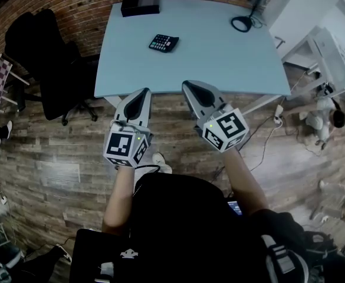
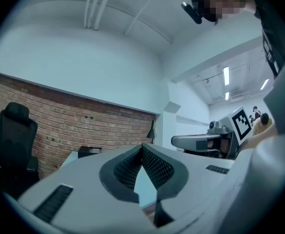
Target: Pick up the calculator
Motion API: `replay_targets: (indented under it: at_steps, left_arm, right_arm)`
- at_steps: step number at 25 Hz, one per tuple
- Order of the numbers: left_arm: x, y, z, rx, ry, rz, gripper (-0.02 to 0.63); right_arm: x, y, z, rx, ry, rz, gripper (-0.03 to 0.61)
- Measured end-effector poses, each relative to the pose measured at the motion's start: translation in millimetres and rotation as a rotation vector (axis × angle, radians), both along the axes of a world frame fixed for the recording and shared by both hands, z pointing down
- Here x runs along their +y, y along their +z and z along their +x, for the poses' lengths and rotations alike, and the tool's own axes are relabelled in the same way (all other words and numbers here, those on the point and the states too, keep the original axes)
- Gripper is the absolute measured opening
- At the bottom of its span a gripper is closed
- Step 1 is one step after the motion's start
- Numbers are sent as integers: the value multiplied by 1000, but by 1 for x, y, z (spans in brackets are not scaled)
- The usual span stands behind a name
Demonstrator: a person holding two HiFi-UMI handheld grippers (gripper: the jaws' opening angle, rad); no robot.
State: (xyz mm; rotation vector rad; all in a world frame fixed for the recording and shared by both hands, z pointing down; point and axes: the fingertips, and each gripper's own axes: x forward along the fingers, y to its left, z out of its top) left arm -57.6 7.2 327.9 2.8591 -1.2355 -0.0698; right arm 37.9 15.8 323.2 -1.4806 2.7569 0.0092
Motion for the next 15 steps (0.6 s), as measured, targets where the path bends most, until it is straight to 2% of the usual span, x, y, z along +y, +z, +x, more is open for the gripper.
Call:
replay_targets:
  at_steps: [15]
  left_arm:
    - [-56,4,-24,15,49,1,5]
  right_arm:
    - [-56,0,-28,24,32,-13,3]
